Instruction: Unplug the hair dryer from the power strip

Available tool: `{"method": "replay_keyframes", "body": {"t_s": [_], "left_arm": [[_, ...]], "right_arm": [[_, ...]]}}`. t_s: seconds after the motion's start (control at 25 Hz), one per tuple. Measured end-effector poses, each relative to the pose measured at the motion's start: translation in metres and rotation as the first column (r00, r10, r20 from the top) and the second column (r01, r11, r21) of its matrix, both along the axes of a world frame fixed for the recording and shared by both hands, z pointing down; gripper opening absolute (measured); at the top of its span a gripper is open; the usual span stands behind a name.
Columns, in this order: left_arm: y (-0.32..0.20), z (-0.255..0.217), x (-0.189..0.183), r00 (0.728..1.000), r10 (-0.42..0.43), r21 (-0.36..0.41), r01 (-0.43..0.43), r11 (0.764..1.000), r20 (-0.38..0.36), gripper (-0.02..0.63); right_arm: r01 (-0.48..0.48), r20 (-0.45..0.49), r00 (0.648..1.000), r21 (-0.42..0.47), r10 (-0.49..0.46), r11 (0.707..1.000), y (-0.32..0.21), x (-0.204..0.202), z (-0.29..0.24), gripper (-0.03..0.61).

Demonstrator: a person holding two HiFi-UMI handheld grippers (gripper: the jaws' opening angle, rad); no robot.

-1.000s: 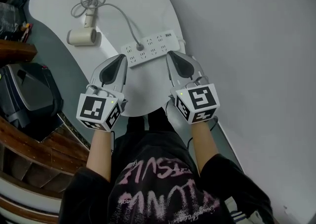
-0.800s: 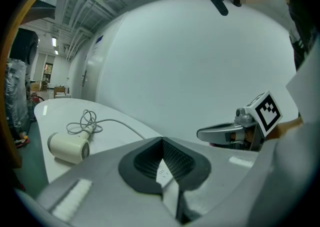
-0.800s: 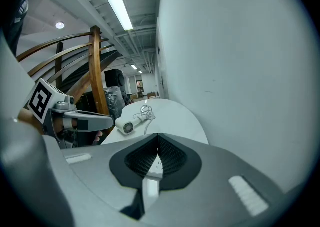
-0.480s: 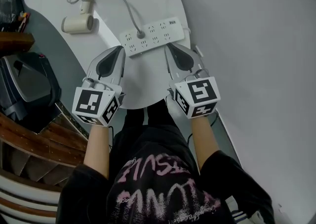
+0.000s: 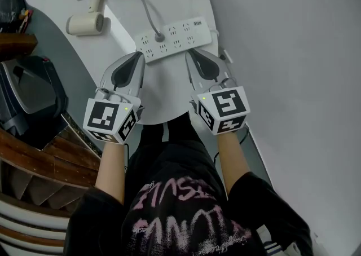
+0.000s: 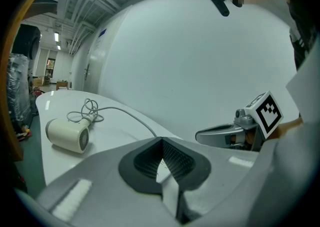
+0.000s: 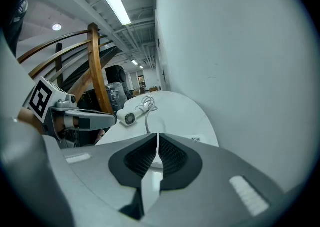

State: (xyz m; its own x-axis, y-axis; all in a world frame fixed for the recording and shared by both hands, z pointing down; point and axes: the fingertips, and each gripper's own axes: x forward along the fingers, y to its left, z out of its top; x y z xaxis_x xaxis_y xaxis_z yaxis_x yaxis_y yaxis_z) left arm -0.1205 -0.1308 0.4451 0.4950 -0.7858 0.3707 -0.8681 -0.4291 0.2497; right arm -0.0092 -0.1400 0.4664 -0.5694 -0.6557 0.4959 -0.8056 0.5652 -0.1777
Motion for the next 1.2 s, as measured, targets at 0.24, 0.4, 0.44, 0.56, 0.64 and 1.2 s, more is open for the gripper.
{"method": "replay_keyframes", "body": {"t_s": [0.24, 0.4, 0.44, 0.56, 0.64, 1.2], "left_arm": [[-0.005, 0.006, 0.001, 1.000, 0.012, -0.020, -0.011, 1.000, 0.011, 0.002], [-0.008, 0.012, 0.005, 0.999, 0.032, -0.038, -0.031, 0.999, 0.034, 0.041], [-0.009, 0.012, 0.006, 0.999, 0.037, -0.040, -0.035, 0.999, 0.036, 0.044], [-0.012, 0.014, 0.007, 0.998, 0.040, -0.042, -0.039, 0.998, 0.043, 0.055], [-0.014, 0.016, 0.008, 0.998, 0.045, -0.046, -0.043, 0.998, 0.047, 0.063], [-0.038, 0.042, 0.022, 0.983, 0.135, -0.116, -0.121, 0.986, 0.121, 0.165]], "right_arm": [[0.013, 0.004, 1.000, -0.005, -0.013, 1.000, -0.006, -0.006, 0.002, 0.037], [0.018, 0.005, 1.000, -0.014, -0.018, 1.000, -0.007, -0.009, 0.006, 0.046], [0.020, 0.005, 1.000, -0.016, -0.020, 1.000, -0.008, -0.009, 0.007, 0.048], [0.024, 0.008, 1.000, -0.021, -0.023, 1.000, -0.009, -0.011, 0.010, 0.051], [0.024, 0.010, 1.000, -0.025, -0.024, 0.999, -0.010, -0.012, 0.012, 0.052], [0.038, 0.002, 0.999, -0.046, -0.038, 0.998, -0.015, -0.012, 0.027, 0.061]]}}
